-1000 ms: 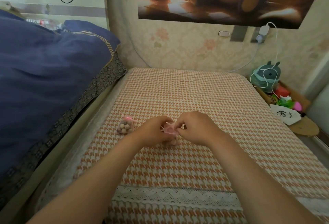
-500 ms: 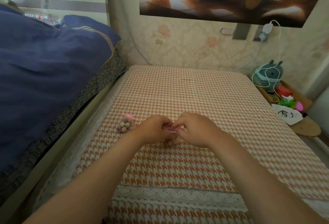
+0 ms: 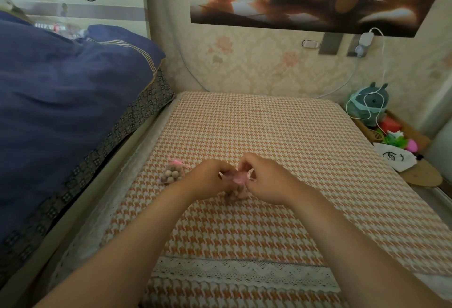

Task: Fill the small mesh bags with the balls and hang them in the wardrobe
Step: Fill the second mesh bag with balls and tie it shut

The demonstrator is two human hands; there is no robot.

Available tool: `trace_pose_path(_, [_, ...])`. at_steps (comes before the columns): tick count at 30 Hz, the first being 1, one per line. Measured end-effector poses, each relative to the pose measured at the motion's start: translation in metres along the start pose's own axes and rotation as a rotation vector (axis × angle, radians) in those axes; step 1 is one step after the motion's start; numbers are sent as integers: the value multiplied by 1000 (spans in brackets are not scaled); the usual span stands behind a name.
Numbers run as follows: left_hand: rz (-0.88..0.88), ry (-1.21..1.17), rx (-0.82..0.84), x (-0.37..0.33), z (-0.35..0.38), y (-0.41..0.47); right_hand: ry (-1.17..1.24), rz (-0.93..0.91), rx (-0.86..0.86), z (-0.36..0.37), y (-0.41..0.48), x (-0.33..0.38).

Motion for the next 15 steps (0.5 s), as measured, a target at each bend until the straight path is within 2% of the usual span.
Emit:
trace_pose_path(3, [-3,-13,17,-1,-2,-3,143,71,17,1,1,-13])
trace_pose_path(6, [-14,-28,17,-2,-4,-7,141,92,56,9,2,-18])
trace_pose_path(11, [-150,71,3,9,-17,-15,123,161,-21,2,3,-28])
trace_pose_path(15, [-193,29,-56,16,-29,-18,141,185,66,8,3,-34])
Point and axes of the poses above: each hand's wrist, its own y-axis towards the middle knuckle, its own z-axis out of the palm, x = y × z, the point moved 8 cm from there along y, towards the middle knuckle, and after that the axes turned 9 degrees about -y, right-handed, at the moved point
